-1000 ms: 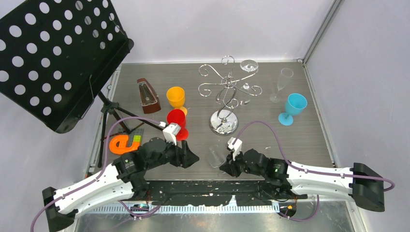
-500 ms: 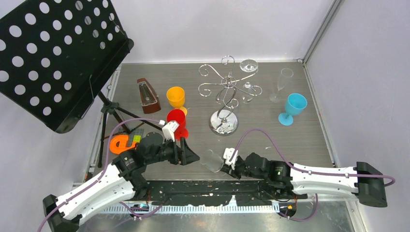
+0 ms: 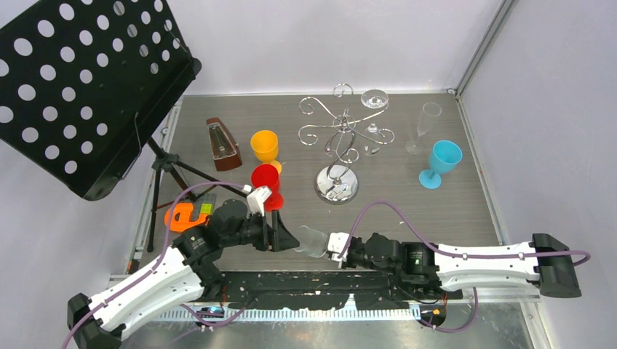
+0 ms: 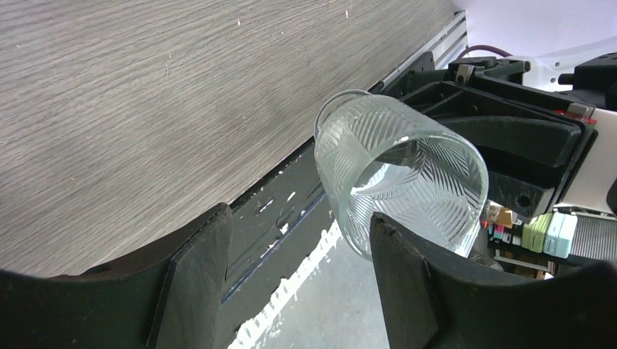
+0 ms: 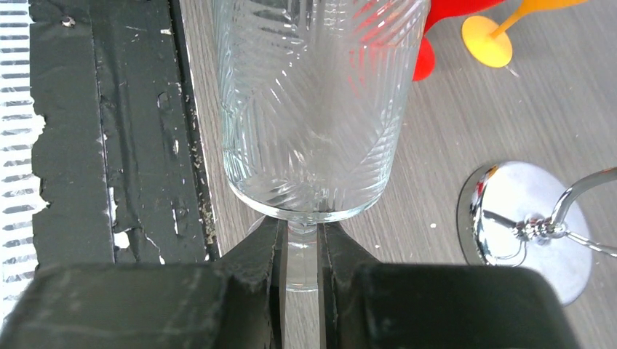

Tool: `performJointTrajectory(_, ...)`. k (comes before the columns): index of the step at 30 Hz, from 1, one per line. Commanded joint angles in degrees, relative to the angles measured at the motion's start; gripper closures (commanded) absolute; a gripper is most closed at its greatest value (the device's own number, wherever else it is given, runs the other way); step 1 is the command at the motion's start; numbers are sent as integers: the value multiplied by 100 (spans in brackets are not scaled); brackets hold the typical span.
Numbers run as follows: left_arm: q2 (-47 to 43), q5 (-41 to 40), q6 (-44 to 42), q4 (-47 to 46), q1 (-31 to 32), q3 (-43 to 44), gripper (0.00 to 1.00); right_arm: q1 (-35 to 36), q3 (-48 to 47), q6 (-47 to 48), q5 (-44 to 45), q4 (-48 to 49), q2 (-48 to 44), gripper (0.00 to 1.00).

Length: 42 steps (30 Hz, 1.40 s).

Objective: Take the wine glass off the wine glass rack
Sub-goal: Pick up the wine glass at the center of the board.

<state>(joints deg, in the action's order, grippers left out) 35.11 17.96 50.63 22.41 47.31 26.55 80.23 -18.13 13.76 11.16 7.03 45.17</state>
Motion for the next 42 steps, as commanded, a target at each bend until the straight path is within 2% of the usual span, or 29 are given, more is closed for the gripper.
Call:
performJointTrajectory(1, -22, 209, -25, -258, -46, -24, 34, 191, -476, 360, 438, 726, 77, 94)
performJointTrajectory(7, 19, 235, -36, -278, -64, -123, 45, 446, -650, 535, 795, 765, 349, 94)
performJointTrajectory(12, -77, 210, -45, -170, -81, -149, 63, 604, -753, 648, 1094, 833, 569, 94)
performJointTrajectory(22, -6, 417, -30, -283, -89, -143, 87, 798, -916, 856, 1290, 1268, 1058, 94)
performJointTrajectory(25, 67, 489, -52, -308, -90, -122, 100, 846, -973, 905, 1360, 1428, 1220, 94)
performJointTrajectory(28, 36, 392, -164, -163, -90, -76, 100, 873, -988, 938, 1521, 1451, 1290, 93)
performJointTrajectory(33, -87, -222, -491, 620, -90, 251, 100, 906, -935, 852, 1708, 1424, 1238, 69)
performJointTrajectory(37, -165, -600, -706, 1096, -90, 564, 100, 918, -865, 770, 1826, 1360, 1085, 59)
performJointTrajectory(42, -172, -1192, -986, 1707, -90, 952, 100, 916, -904, 563, 2216, 805, 712, 51)
